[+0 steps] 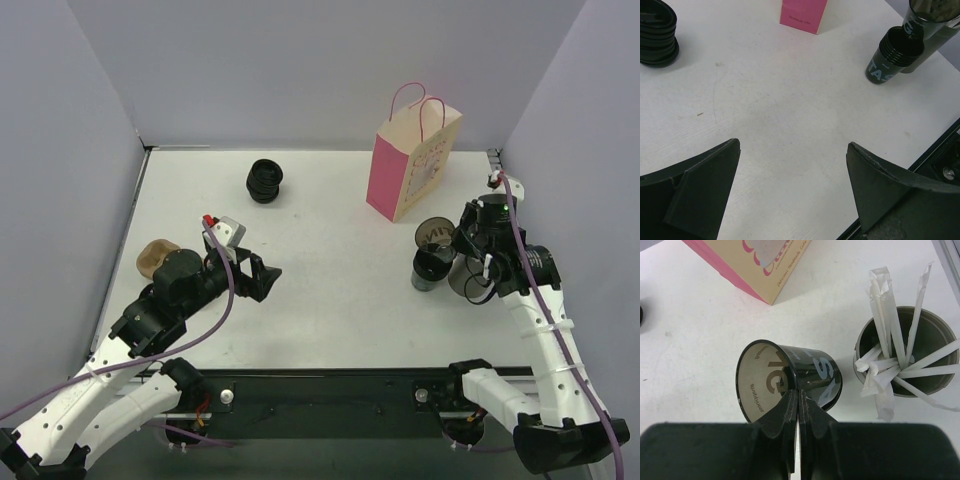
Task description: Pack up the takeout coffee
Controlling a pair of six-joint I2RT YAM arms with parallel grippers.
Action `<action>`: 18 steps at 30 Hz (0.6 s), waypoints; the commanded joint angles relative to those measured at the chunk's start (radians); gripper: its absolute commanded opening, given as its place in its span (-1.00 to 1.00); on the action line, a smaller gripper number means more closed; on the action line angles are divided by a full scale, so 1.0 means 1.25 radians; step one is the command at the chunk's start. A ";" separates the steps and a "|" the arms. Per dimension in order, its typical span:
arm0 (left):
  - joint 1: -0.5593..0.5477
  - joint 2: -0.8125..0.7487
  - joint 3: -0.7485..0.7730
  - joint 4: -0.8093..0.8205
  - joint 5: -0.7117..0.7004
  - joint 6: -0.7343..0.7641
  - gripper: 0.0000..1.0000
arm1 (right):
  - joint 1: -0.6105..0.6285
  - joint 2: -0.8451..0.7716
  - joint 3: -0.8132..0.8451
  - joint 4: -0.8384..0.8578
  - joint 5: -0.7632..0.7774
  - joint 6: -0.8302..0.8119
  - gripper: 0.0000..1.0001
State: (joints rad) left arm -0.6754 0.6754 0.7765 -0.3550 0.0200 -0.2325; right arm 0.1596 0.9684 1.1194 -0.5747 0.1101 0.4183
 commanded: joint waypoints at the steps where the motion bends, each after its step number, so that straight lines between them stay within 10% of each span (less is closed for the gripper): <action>1: -0.002 -0.006 0.006 0.023 -0.010 -0.003 0.95 | 0.018 -0.016 0.053 -0.023 -0.023 0.016 -1.00; 18: -0.002 -0.021 0.008 0.005 -0.088 -0.001 0.94 | 0.392 0.089 -0.056 0.188 -0.073 0.222 -1.00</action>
State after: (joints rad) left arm -0.6750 0.6617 0.7765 -0.3592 -0.0517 -0.2321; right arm 0.5930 1.0519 1.1374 -0.4931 0.0574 0.5945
